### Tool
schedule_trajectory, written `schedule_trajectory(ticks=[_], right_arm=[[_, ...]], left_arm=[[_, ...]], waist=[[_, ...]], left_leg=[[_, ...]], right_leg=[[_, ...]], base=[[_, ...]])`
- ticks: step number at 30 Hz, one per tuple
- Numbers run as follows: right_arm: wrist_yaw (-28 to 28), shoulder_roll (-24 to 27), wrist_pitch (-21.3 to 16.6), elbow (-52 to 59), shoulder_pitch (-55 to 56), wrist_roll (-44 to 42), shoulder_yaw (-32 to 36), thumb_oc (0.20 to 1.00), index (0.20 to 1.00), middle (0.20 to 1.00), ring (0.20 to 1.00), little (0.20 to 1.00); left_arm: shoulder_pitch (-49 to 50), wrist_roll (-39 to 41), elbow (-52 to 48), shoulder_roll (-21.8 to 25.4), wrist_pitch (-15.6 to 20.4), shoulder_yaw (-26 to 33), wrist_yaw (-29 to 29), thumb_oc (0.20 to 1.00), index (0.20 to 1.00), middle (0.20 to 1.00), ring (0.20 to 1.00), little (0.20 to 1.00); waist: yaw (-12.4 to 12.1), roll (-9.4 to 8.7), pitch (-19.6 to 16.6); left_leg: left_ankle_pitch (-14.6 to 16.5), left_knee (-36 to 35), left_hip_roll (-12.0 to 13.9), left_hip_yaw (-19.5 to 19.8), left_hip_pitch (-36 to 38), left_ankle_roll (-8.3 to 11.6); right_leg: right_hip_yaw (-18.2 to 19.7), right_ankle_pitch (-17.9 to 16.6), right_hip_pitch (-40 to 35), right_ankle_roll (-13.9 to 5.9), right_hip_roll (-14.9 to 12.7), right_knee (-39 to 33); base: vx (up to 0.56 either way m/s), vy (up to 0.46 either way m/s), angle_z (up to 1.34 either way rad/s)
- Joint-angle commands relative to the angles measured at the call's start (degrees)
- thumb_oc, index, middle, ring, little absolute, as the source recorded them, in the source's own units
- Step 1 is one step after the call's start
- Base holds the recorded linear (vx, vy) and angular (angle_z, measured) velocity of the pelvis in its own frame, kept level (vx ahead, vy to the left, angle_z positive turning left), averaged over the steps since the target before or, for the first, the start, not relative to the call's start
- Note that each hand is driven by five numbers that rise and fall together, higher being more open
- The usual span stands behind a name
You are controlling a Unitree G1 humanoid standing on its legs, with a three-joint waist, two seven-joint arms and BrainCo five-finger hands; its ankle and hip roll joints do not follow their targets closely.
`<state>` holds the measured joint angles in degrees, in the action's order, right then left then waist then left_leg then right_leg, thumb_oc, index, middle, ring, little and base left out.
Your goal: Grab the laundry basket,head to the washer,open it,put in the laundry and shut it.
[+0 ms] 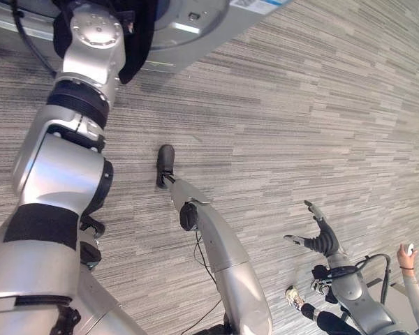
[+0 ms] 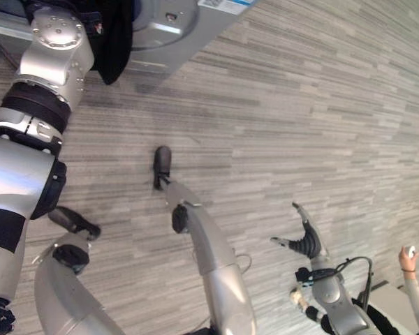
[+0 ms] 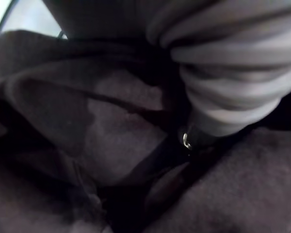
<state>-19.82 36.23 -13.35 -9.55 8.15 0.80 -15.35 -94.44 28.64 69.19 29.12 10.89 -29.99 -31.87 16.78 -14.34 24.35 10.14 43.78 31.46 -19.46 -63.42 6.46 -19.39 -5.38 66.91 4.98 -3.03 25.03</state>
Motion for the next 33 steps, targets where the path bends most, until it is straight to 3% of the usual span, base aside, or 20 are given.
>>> schedule_trajectory(ticks=[1,2,5,6,8,9,11,13,15,16,18,19,23,25,26,27,29,30,33], right_arm=[[0.09,5.84,-0.77,-4.73,-2.02,-2.8,1.02,1.0,1.0,1.0,1.0,1.0],[1.17,7.75,-0.24,-6.35,-4.27,-4.43,2.03,1.0,1.0,1.0,1.0,1.0],[2.83,8.5,0.1,-6.23,-5.87,-4.35,2.95,1.0,1.0,1.0,1.0,1.0],[3.8,8.94,-0.18,-5.58,-5.7,-4.31,3.94,1.0,1.0,1.0,1.0,1.0],[3.85,8.78,-0.14,-5.5,-5.69,-4.3,4.05,1.0,1.0,1.0,1.0,1.0],[4.56,9.43,-0.6,-4.83,-4.76,-3.54,4.93,1.0,1.0,1.0,1.0,1.0],[4.96,9.41,-0.73,-5.54,-4.52,-3.31,5.05,1.0,1.0,1.0,1.0,1.0],[5.08,8.94,-1.63,-6.6,-3.59,-3.46,5.09,1.0,1.0,1.0,1.0,1.0],[4.65,8.73,-2.82,-6.97,-3.27,-3.6,4.27,1.0,1.0,1.0,1.0,1.0],[2.37,6.31,-1.99,-16.45,-9.08,-3.35,0.49,1.0,1.0,1.0,1.0,1.0],[2.34,5.79,-2.14,-17.23,-9.21,-2.71,0.03,1.0,1.0,1.0,1.0,1.0],[1.5,5.4,-1.77,-17.43,-10.12,-3.4,0.47,1.0,1.0,1.0,1.0,1.0],[1.62,3.06,-0.65,-15.16,-8.14,-2.93,2.27,1.0,1.0,1.0,1.0,1.0],[2.79,3.8,1.03,-6.61,-3.23,0.31,3.27,1.0,1.0,1.0,1.0,1.0],[2.79,3.8,1.03,-6.61,-3.23,0.31,3.27,1.0,1.0,1.0,1.0,1.0],[2.57,2.01,3.73,-7.31,-5.65,1.21,3.59,1.0,1.0,1.0,1.0,1.0],[2.08,1.03,4.81,-7.54,-7.11,1.69,3.57,1.0,1.0,1.0,1.0,1.0],[1.76,0.35,6.77,-8.03,-9.76,1.72,4.69,1.0,1.0,1.0,1.0,1.0],[-0.43,0.52,8.36,-13.02,-16.7,1.65,4.18,1.0,1.0,1.0,1.0,1.0]], left_arm=[[-1.8,-2.05,-1.55,1.92,1.52,1.7,2.44,1.0,1.0,1.0,1.0,1.0],[-3.65,-7.47,1.48,2.81,-2.69,-4.44,7.82,1.0,1.0,1.0,1.0,1.0],[-7.46,-22.35,4.63,4.1,-7.85,-13.9,9.25,1.0,1.0,1.0,1.0,1.0],[-8.7,-32.57,5.01,4.44,-10.18,-18.64,9.34,1.0,1.0,1.0,1.0,1.0],[-8.84,-32.8,4.96,4.38,-10.31,-18.71,9.38,1.0,1.0,1.0,1.0,1.0],[-8.62,-43.6,4.14,5.35,-11.93,-23.75,9.19,1.0,1.0,1.0,1.0,1.0],[-7.68,-47.17,3.25,5.49,-12.58,-24.58,8.69,1.0,1.0,1.0,1.0,1.0],[-6.73,-50.48,-1.28,5.96,-11.71,-23.91,3.83,1.0,1.0,1.0,1.0,1.0],[-3.75,-48.66,-3.89,5.28,-11.77,-20.09,0.2,1.0,1.0,1.0,1.0,1.0],[-0.58,-45.93,-5.33,2.22,-11.53,-14.53,-1.44,1.0,1.0,1.0,1.0,1.0],[0.03,-44.75,-6.43,1.6,-11.26,-12.72,-2.32,1.0,1.0,1.0,1.0,1.0],[5.5,-39.95,-10.51,-0.15,-8.94,-6.95,-4.03,1.0,1.0,1.0,1.0,1.0],[23.25,-36.68,-29.58,1.47,-5.36,2.47,-5.74,1.0,1.0,1.0,1.0,1.0],[37.44,-35.26,-39.13,1.38,-3.63,7.99,-3.92,1.0,1.0,1.0,1.0,1.0],[37.44,-35.26,-39.13,1.38,-3.63,7.99,-3.92,1.0,1.0,1.0,1.0,1.0],[50.24,-34.2,-46.41,-1.51,-2.88,9.79,0.12,1.0,1.0,1.0,1.0,1.0],[55.45,-33.09,-48.82,-2.97,-2.01,10.11,2.26,1.0,1.0,1.0,1.0,1.0],[64.91,-29.04,-51.41,-4.12,-0.94,10.41,8.06,1.0,1.0,1.0,1.0,1.0],[75.24,-25.44,-56.62,-2.96,0.22,9.69,13.05,1.0,1.0,1.0,1.0,1.0]], waist=[[3.55,4.42,-0.91],[3.44,5.19,-1.33],[3.19,5.79,-1.24],[2.98,6.0,-0.99],[2.97,5.76,-0.88],[2.61,6.07,-0.68],[2.12,6.36,-0.54],[1.29,6.77,-0.21],[0.98,6.8,0.08],[-0.25,7.43,0.47],[-0.23,7.39,0.74],[-0.95,7.3,1.36],[-3.44,8.12,2.73],[-4.54,8.77,2.42],[-4.54,8.77,2.42],[-6.86,10.54,2.45],[-7.71,11.1,2.44],[-9.61,12.2,2.45],[-12.33,14.11,2.81]], left_leg=[[0.41,4.99,3.15,9.13,-2.72,0.69],[0.37,4.51,2.54,8.65,-2.49,0.53],[0.07,3.52,1.75,7.61,-1.38,0.17],[-0.03,2.56,1.27,6.79,-0.46,0.01],[-0.2,2.38,1.12,6.6,-0.32,-0.15],[-0.37,0.8,0.43,6.03,0.57,-0.14],[-0.68,-0.84,-0.44,5.65,1.46,-0.15],[-0.98,-2.96,-1.66,5.28,2.78,0.04],[-1.9,-5.93,-3.43,4.58,4.36,-0.03],[-2.52,-7.33,-4.61,4.57,5.1,-0.15],[-2.97,-8.19,-5.33,4.31,5.58,-0.26],[-3.79,-10.26,-6.75,3.97,6.96,-0.27],[-4.58,-13.4,-9.26,3.81,9.11,-0.4],[-5.25,-15.92,-10.77,3.52,10.97,-0.36],[-5.25,-15.92,-10.77,3.52,10.97,-0.36],[-5.98,-18.15,-12.38,3.63,12.47,-0.59],[-6.26,-18.74,-12.93,3.54,13.1,-0.69],[-6.95,-20.41,-14.28,3.92,14.09,-1.17],[-7.86,-22.31,-16.16,4.77,14.52,-1.74]], right_leg=[[-0.93,7.29,-0.93,-8.35,1.21,-0.03],[-0.97,7.02,-1.23,-8.15,0.93,-0.48],[-0.85,6.68,-1.87,-8.12,0.45,-0.92],[-0.68,6.43,-2.38,-8.28,-0.06,-1.3],[-0.63,6.22,-2.44,-8.21,-0.16,-1.48],[-0.44,6.06,-3.17,-8.35,-0.6,-2.16],[-0.23,5.94,-4.05,-8.46,-1.03,-2.93],[0.0,5.71,-5.25,-8.94,-1.81,-3.73],[0.05,5.2,-6.46,-9.11,-2.39,-5.18],[-0.16,5.19,-7.28,-9.06,-2.82,-5.67],[-0.2,5.23,-7.8,-9.13,-3.0,-6.06],[-0.24,5.01,-8.99,-9.25,-3.49,-6.85],[-0.55,5.46,-11.28,-9.29,-4.38,-7.84],[-0.85,5.34,-13.07,-9.26,-4.75,-9.18],[-0.85,5.34,-13.07,-9.26,-4.75,-9.18],[-1.52,5.38,-14.69,-9.18,-5.51,-10.11],[-1.74,5.46,-15.39,-9.09,-5.79,-10.31],[-2.43,5.62,-16.58,-8.89,-6.43,-10.39],[-3.66,5.62,-17.59,-8.78,-7.68,-10.57]], base=[[-0.01,0.077,0.06],[-0.01,0.064,0.17],[-0.01,0.075,0.14],[-0.02,0.089,0.09],[-0.03,0.058,0.11],[-0.03,0.088,0.11],[-0.04,0.097,0.12],[-0.04,0.078,0.15],[-0.04,0.055,0.23],[-0.03,0.015,0.19],[-0.03,0.021,0.27],[-0.03,0.06,0.42],[-0.02,0.067,0.14],[0.01,0.067,0.17],[0.01,0.08,0.23],[0.02,0.065,0.18],[0.01,0.058,0.26],[0.01,0.051,0.31],[0.0,0.051,0.31]])
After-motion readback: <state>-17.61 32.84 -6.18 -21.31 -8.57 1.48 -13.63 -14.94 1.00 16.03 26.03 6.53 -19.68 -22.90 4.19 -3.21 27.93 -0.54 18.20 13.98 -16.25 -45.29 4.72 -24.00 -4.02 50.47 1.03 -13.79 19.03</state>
